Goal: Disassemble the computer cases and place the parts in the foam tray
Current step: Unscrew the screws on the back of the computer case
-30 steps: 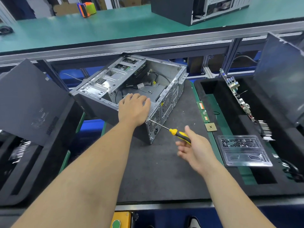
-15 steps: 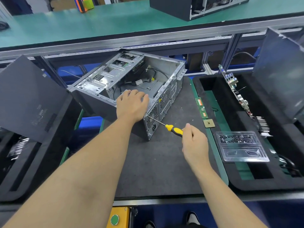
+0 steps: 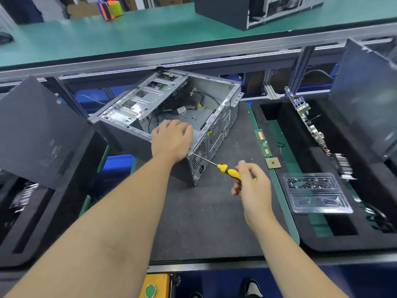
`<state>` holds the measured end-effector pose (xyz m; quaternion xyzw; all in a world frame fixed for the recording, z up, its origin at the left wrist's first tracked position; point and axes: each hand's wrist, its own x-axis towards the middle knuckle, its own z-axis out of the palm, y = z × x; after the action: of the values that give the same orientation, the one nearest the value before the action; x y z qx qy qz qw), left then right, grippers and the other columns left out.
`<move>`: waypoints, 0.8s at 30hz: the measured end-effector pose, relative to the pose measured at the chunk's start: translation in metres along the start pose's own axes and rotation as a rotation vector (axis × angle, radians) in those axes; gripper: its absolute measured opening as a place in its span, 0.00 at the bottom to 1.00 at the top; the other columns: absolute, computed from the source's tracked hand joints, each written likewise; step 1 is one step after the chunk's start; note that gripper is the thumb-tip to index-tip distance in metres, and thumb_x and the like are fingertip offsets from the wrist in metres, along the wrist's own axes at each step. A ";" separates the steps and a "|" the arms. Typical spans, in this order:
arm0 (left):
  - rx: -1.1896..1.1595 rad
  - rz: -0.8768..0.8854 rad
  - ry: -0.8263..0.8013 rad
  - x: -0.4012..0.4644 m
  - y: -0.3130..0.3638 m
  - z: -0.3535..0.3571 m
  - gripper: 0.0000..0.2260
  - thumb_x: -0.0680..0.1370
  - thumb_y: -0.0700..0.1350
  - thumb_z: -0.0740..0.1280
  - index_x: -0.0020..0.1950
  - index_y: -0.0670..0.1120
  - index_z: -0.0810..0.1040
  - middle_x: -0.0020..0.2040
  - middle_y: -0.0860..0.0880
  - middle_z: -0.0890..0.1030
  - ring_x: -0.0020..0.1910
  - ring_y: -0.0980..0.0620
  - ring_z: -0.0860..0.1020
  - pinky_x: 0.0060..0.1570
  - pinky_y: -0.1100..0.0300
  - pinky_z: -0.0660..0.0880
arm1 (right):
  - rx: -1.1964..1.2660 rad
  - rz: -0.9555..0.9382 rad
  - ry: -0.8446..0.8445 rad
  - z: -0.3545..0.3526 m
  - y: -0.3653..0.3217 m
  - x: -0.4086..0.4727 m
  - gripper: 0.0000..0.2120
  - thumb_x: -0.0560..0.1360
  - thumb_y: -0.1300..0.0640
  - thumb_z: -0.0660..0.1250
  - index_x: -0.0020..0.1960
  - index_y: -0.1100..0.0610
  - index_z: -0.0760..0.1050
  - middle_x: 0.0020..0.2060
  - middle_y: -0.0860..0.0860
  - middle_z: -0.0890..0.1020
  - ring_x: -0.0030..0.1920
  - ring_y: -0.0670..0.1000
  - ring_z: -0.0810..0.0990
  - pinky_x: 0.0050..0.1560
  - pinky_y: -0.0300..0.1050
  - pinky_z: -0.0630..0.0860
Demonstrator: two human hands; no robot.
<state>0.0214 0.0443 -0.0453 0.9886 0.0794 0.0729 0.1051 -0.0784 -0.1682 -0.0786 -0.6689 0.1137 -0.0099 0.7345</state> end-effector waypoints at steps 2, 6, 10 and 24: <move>-0.008 0.003 0.006 0.000 0.000 0.001 0.13 0.84 0.54 0.49 0.46 0.56 0.70 0.64 0.54 0.77 0.69 0.48 0.67 0.68 0.46 0.62 | -0.007 0.135 -0.026 -0.004 -0.002 0.006 0.19 0.82 0.44 0.56 0.43 0.54 0.76 0.26 0.51 0.73 0.23 0.49 0.67 0.26 0.42 0.68; -0.006 0.011 0.016 0.000 -0.001 0.002 0.13 0.83 0.54 0.49 0.46 0.57 0.70 0.64 0.54 0.77 0.70 0.49 0.67 0.68 0.46 0.62 | -0.123 0.110 -0.093 -0.013 -0.006 0.012 0.17 0.83 0.48 0.55 0.39 0.52 0.72 0.23 0.46 0.63 0.25 0.49 0.59 0.25 0.39 0.60; 0.004 0.018 0.015 0.001 -0.002 0.004 0.17 0.83 0.54 0.49 0.52 0.55 0.76 0.65 0.54 0.77 0.70 0.49 0.66 0.69 0.46 0.62 | -0.371 -0.285 -0.097 -0.013 -0.006 0.003 0.15 0.82 0.50 0.56 0.38 0.55 0.68 0.26 0.42 0.68 0.29 0.45 0.62 0.29 0.38 0.61; -0.007 0.016 0.045 0.000 -0.002 0.005 0.12 0.83 0.54 0.49 0.45 0.57 0.69 0.60 0.54 0.78 0.66 0.49 0.68 0.65 0.48 0.63 | -0.023 0.068 -0.070 -0.011 -0.012 0.011 0.11 0.83 0.46 0.57 0.47 0.48 0.74 0.36 0.49 0.78 0.29 0.47 0.73 0.27 0.43 0.72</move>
<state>0.0220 0.0456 -0.0503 0.9870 0.0737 0.0960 0.1062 -0.0679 -0.1820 -0.0694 -0.6730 0.1105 0.0398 0.7303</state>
